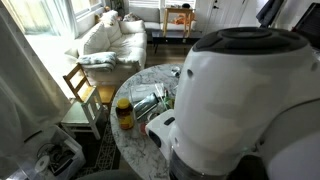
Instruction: Pick up the wooden block and move forward on the table, slide the book a little to the right, put the wooden block in between the book pages
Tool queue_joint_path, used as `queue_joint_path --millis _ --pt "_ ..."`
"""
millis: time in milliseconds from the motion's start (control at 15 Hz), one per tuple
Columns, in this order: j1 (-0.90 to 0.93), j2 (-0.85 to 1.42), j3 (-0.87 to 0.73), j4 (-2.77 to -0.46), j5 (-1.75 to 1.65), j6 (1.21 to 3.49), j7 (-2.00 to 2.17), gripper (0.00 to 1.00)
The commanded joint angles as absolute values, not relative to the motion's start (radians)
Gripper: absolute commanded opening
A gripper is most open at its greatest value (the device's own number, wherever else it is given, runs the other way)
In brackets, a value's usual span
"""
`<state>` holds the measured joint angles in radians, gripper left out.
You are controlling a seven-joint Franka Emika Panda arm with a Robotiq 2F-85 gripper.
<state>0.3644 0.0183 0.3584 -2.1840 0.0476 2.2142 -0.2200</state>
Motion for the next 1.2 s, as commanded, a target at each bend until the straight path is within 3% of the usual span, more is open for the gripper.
queue_joint_path --millis 0,667,1067,1133 --pt "0.363 0.019 0.360 -2.180 0.047 2.212 -0.220 1.00" --pt "0.284 -0.047 0.278 -2.279 -0.029 2.279 -0.125 1.00" --pt "0.215 -0.033 0.217 -2.363 -0.107 2.439 0.094 1.00" --pt "0.222 -0.025 0.221 -2.305 -0.068 2.365 0.007 1.00"
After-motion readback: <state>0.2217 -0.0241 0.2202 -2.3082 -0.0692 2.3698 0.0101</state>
